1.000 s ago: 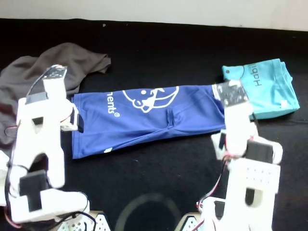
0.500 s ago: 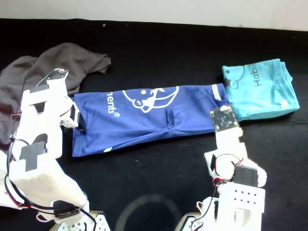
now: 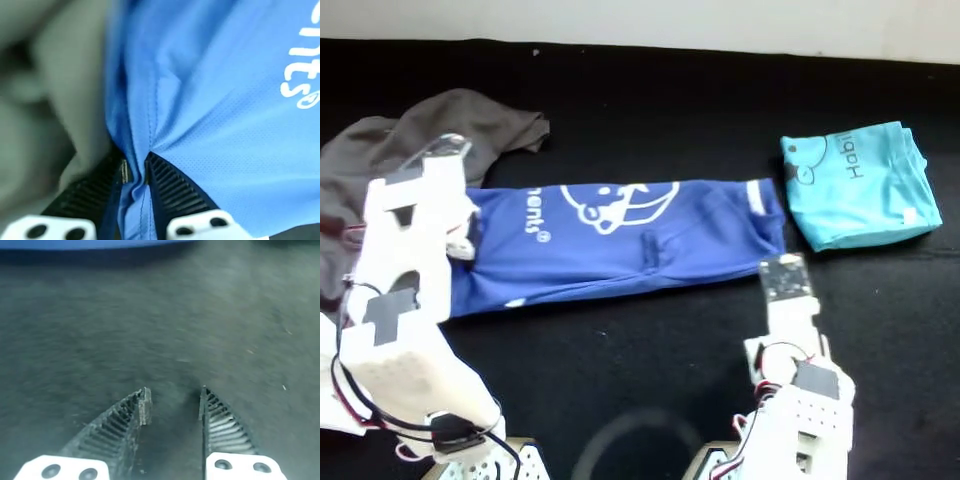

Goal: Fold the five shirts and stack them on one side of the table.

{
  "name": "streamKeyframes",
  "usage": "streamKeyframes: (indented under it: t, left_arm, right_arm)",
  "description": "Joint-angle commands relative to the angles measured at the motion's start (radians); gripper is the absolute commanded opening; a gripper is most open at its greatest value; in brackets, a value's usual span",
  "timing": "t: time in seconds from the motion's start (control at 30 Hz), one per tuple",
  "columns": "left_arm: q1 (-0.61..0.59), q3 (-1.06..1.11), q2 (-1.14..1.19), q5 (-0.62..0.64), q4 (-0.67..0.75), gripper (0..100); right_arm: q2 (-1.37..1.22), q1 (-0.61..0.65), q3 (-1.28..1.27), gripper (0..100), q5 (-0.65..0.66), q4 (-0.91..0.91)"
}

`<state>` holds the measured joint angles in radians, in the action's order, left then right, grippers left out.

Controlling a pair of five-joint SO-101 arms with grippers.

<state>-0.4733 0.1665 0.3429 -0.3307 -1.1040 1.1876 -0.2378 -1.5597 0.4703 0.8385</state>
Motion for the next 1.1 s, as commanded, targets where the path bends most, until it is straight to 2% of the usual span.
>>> streamKeyframes:
  t: [0.0,0.13,0.3,0.37,0.43,0.57,0.8,0.93,1.07]
  left_arm:
    - [-0.068,-0.085,-0.01,-0.058,-0.054,1]
    - [-0.041,-0.171,-0.01,-0.055,-0.15,1]
    - [0.084,-0.325,-0.012,-0.052,-0.382,1]
    - [0.139,-0.407,-0.012,-0.023,-0.476,1]
    - [0.196,-0.501,-0.012,0.02,-0.554,1]
    - [0.335,-0.684,-0.012,0.078,-0.655,1]
    - [0.618,-0.826,-0.01,0.195,-0.658,1]
    - [0.812,-0.878,0.001,0.215,-0.655,1]
    - [0.96,-0.891,0.002,0.215,-0.534,1]
  right_arm:
    - [0.015,-0.134,-0.004,16.3,0.003,-0.018]
    - [0.015,-0.209,-0.051,16.3,-0.118,-0.019]
    - [0.015,-0.217,-0.076,15.9,-0.213,-0.021]
    - [0.015,-0.216,-0.081,11.1,-0.213,-0.021]
    - [0.015,-0.217,-0.081,0.0,-0.215,-0.021]
    - [0.015,-0.213,-0.082,0.7,-0.215,-0.022]
    - [0.015,-0.214,-0.084,0.7,-0.215,-0.044]
    - [0.015,-0.211,-0.084,0.7,-0.215,-0.044]
    - [0.015,-0.209,-0.084,0.7,-0.215,-0.044]
